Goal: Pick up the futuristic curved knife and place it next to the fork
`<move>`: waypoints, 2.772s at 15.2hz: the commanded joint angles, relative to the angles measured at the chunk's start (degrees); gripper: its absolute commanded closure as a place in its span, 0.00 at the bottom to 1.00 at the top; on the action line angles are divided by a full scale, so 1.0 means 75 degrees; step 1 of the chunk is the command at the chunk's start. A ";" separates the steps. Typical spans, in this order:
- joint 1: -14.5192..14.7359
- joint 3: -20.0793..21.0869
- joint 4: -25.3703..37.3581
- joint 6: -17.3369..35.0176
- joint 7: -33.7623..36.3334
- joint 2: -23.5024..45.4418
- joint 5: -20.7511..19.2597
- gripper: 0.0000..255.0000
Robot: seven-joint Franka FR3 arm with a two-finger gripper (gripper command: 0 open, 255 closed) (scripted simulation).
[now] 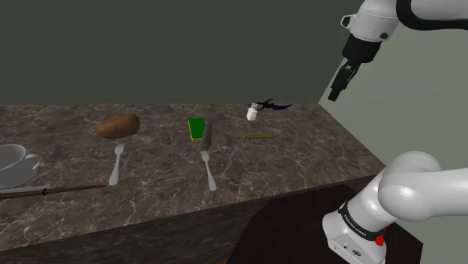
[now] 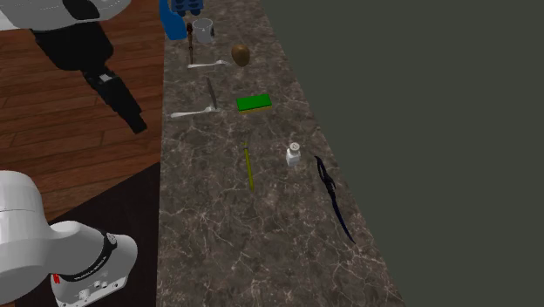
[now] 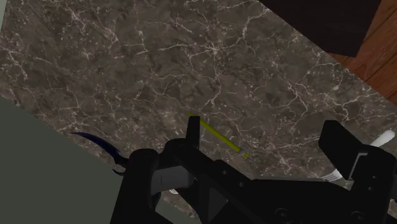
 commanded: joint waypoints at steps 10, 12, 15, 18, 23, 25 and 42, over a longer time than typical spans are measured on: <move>0.0081 -0.1844 -0.0545 0.1685 -0.2726 0.0863 -0.0930 0.00; 0.0124 -0.2248 -0.0512 0.2078 -0.3325 0.1230 -0.1060 0.00; 0.0224 -0.2840 -0.0361 0.2659 -0.4235 0.1885 -0.1164 0.00; 0.0367 -0.3410 -0.0090 0.3213 -0.5178 0.2654 -0.1127 0.00; 0.0678 -0.4287 0.0607 0.4017 -0.6883 0.4160 -0.0661 0.00; 0.0794 -0.4588 0.0969 0.4270 -0.7629 0.4837 -0.0308 0.00; -0.0656 -0.4030 0.6072 0.4000 -1.2927 1.0894 0.3154 0.00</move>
